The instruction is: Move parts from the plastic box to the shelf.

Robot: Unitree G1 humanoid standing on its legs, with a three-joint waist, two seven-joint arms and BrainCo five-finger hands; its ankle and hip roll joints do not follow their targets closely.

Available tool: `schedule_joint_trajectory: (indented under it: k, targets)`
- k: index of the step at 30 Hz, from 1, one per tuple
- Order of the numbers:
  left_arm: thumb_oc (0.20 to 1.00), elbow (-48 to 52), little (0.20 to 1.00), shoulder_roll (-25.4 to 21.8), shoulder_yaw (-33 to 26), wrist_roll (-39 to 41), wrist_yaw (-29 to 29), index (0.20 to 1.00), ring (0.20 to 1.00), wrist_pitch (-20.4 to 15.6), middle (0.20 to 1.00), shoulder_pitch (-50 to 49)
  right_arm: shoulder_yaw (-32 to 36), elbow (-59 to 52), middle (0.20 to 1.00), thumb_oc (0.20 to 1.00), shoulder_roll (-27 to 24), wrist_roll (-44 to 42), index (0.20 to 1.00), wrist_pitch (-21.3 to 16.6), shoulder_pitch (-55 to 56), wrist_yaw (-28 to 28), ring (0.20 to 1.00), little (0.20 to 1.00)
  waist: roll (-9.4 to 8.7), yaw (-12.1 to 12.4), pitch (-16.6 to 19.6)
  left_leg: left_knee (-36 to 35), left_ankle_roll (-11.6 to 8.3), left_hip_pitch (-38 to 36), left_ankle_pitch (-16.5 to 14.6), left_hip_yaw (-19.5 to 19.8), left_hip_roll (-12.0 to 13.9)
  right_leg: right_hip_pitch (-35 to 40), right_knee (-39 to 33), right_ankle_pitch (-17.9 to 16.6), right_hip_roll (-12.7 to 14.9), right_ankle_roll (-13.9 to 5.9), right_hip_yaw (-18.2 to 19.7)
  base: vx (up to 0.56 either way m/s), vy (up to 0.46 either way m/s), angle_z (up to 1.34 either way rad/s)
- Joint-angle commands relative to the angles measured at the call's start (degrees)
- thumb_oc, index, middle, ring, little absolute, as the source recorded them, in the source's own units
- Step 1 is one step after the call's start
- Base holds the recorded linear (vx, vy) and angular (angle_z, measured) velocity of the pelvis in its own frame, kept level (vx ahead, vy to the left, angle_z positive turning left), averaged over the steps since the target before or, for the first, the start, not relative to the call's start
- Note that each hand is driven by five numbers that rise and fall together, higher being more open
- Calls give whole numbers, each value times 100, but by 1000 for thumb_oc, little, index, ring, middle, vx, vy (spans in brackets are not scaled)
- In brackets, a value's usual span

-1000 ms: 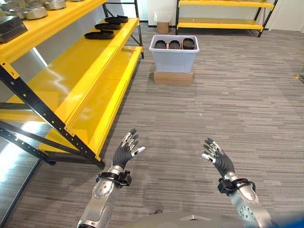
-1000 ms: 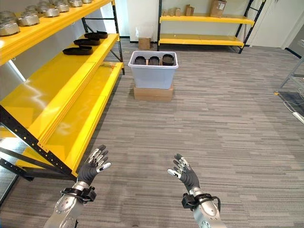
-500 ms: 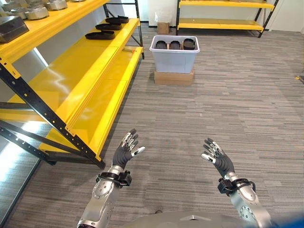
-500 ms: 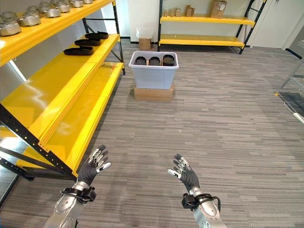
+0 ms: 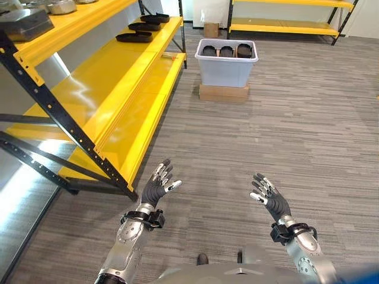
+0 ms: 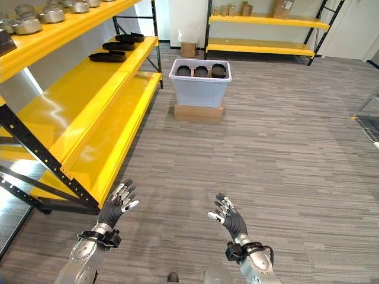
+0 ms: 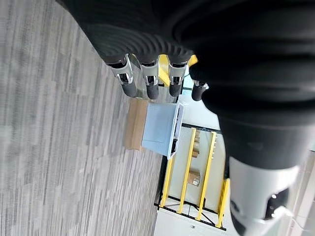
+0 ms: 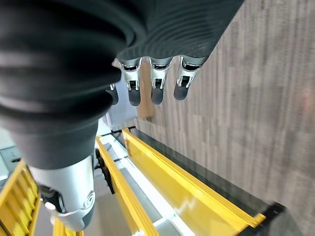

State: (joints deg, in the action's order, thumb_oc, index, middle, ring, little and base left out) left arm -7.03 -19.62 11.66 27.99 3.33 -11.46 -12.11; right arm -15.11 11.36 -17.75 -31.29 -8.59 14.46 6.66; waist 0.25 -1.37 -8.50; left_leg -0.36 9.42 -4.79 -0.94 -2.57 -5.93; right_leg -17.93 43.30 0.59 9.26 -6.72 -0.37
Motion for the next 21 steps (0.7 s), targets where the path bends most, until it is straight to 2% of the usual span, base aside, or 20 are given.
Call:
schedule_joint_trajectory:
  k: [1,3,4,5,7,10,13,16,18,19,20,21]
  targets:
    - [1000,275,1000,-94,-114,-24,57,1000,1000,-221,1000,71,142,-267,1000,1000,39,-119,1000,-228,-56,114,1000,1000,-21,-205,131,173,-284,-343,-671,700,93,109,-1475,-651,-221,-46,-91,179,-39,-10]
    - [1000,304,1000,-83,-137,12,70,1000,1000,-234,1000,58,184,-285,1000,1000,-2,-130,1000,-248,-41,102,1000,1000,-86,-284,137,357,-334,-409,-903,755,7,92,-2357,-642,-257,-61,-133,179,-49,19]
    - [1000,305,1000,-81,-137,13,70,1000,1000,-234,1000,57,184,-286,1000,1000,-4,-130,1000,-248,-39,101,1000,1000,-68,-295,125,373,-337,-419,-924,766,26,126,-2382,-645,-270,-58,-155,263,-64,27]
    - [1000,275,1000,-25,-136,59,76,1000,1000,-259,1000,30,209,-259,1000,1000,-36,-127,1000,-261,-47,70,1000,1000,-126,-345,133,510,-386,-550,-1159,808,-51,138,-3219,-779,-232,-122,-220,284,-62,25]
    - [1000,245,1000,54,-138,66,67,1000,1000,-249,1000,3,206,-228,1000,1000,-43,-121,1000,-260,-72,42,1000,1000,-134,-370,147,651,-437,-764,-1393,815,-65,167,-3644,-971,-214,-186,-315,334,-69,9]
    - [1000,217,1000,113,-120,68,66,1000,1000,-244,1000,-12,238,-261,1000,1000,-74,-136,1000,-256,-60,30,1000,1000,-127,-404,164,801,-476,-917,-1568,854,-50,200,-3707,-1060,-197,-207,-376,226,-52,4]
    - [1000,131,1000,208,-19,95,74,1000,1000,-236,1000,-6,246,-226,1000,1000,-94,-172,1000,-257,-33,31,1000,1000,-94,-465,326,991,-549,-1048,-1720,822,89,210,-3489,-997,-283,-98,-516,242,-95,20]
    - [1000,90,1000,219,52,255,46,1000,1000,-221,1000,85,227,-241,1000,1000,-139,-213,1000,-281,-132,-7,1000,1000,5,-561,422,1079,-679,-1123,-1645,868,381,30,-3073,-682,-551,41,-524,319,-164,25]
    - [1000,114,1000,202,82,308,38,1000,1000,-218,1000,118,265,-276,1000,1000,-166,-230,1000,-298,-162,-16,1000,1000,50,-594,476,1088,-788,-1185,-1487,855,539,-12,-2843,-483,-648,118,-541,263,-120,-2]
    - [1000,135,1000,163,90,283,25,1000,1000,-210,1000,147,280,-372,1000,1000,-228,-120,1000,-308,-187,-13,1000,1000,70,-606,503,1105,-835,-1236,-1345,845,615,-17,-2700,-388,-701,164,-577,406,-195,-5]
    - [1000,123,1000,167,51,456,-9,1000,1000,-231,1000,198,316,-496,1000,1000,-316,103,1000,-339,-212,-55,1000,1000,86,-647,559,1071,-930,-1334,-1091,842,783,-8,-2557,-178,-827,253,-634,375,-203,-9]
    - [1000,121,1000,177,65,561,-37,1000,1000,-244,1000,226,336,-421,1000,1000,-311,49,1000,-358,-244,-86,1000,1000,92,-639,564,1244,-1017,-1235,-828,832,841,37,-2532,-98,-891,312,-623,364,-221,-6]
